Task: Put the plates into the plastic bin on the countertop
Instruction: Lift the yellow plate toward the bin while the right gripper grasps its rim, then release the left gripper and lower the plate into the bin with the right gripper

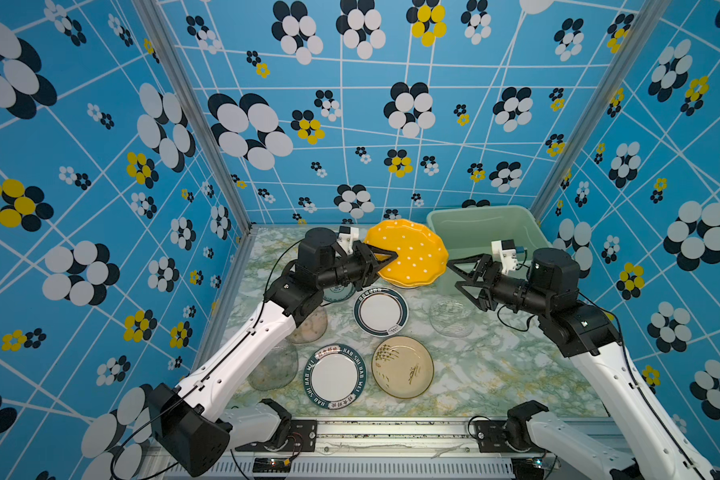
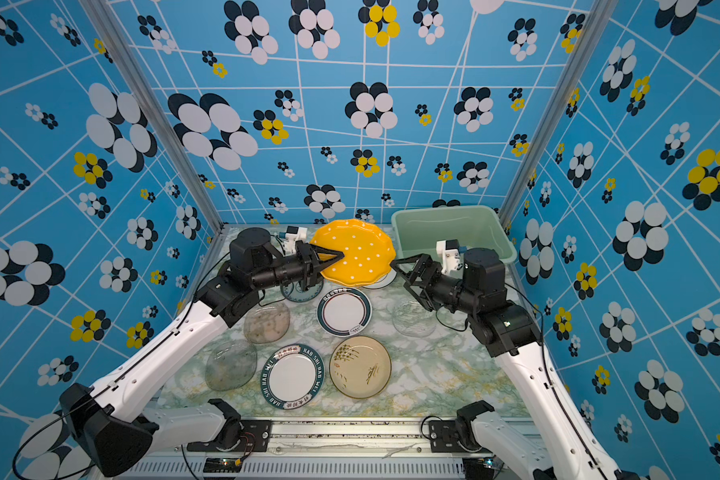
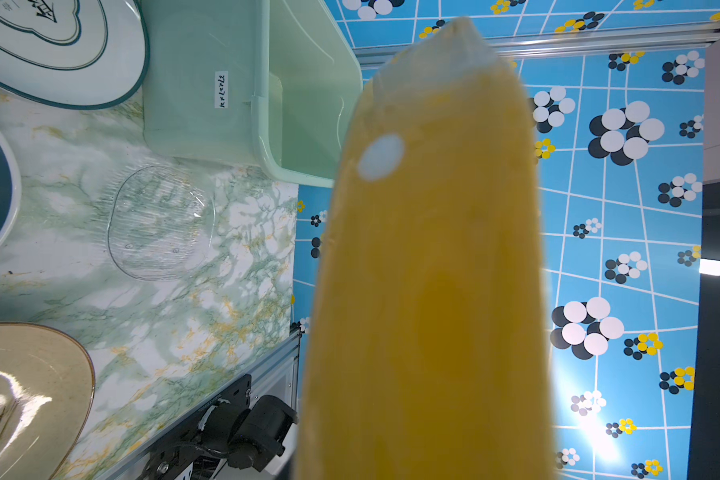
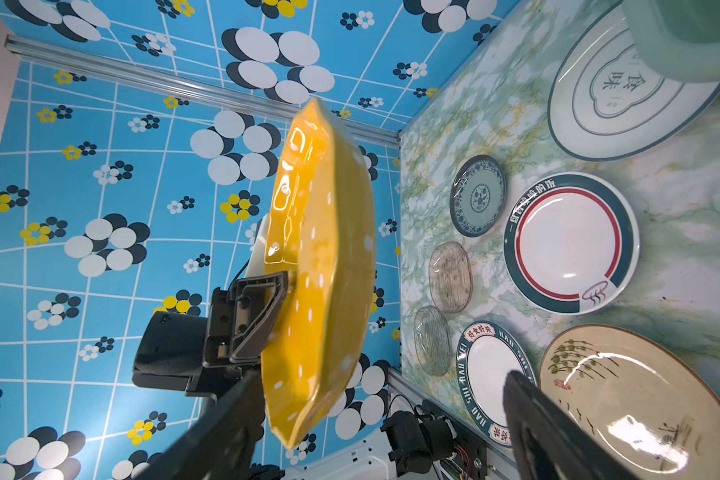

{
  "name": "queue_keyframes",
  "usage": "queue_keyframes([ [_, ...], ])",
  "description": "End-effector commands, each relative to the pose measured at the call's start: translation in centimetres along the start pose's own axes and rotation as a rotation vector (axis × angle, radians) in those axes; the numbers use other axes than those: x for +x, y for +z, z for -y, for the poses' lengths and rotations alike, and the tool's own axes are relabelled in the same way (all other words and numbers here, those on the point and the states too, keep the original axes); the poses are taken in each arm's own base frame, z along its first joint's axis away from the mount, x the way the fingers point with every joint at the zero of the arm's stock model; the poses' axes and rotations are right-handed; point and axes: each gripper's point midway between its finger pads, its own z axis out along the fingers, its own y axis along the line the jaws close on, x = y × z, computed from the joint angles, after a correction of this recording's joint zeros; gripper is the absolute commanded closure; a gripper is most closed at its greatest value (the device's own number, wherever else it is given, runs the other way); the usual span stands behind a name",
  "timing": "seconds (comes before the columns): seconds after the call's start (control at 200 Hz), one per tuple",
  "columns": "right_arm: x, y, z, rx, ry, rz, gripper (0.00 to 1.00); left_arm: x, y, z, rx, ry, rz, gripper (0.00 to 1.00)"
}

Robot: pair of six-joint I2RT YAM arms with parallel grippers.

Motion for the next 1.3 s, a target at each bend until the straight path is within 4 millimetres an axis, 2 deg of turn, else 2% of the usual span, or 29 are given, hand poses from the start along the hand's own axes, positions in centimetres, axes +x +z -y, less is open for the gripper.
queue_keyframes([
  [0.0,-1.2,1.1,-2.0,-0.103,0.019,0.037,0.12,0.0,-1.6,5.9,0.199,0.094,0.037,0.92],
  [0.12,-1.4,2.4,-3.2,-0.173,0.032,0.034,0.17,-0.1,-1.1,5.3,0.198,0.078,0.037,0.92],
  [0.345,0.0,4.8,-3.4,-0.192,0.049,-0.008,0.33,0.1,-0.2,4.9,0.198,0.064,0.039,0.92],
  [0.545,-0.2,5.1,-4.0,-0.218,0.053,0.006,0.5,0.5,0.4,4.3,0.195,0.046,0.026,0.92],
  [1.079,-1.0,6.2,-4.4,-0.242,0.065,0.019,0.74,1.0,2.0,3.4,0.186,0.029,0.0,0.92],
  [1.294,-1.6,6.3,-4.2,-0.23,0.048,0.05,0.88,1.2,2.8,3.2,0.184,0.023,-0.015,0.92],
])
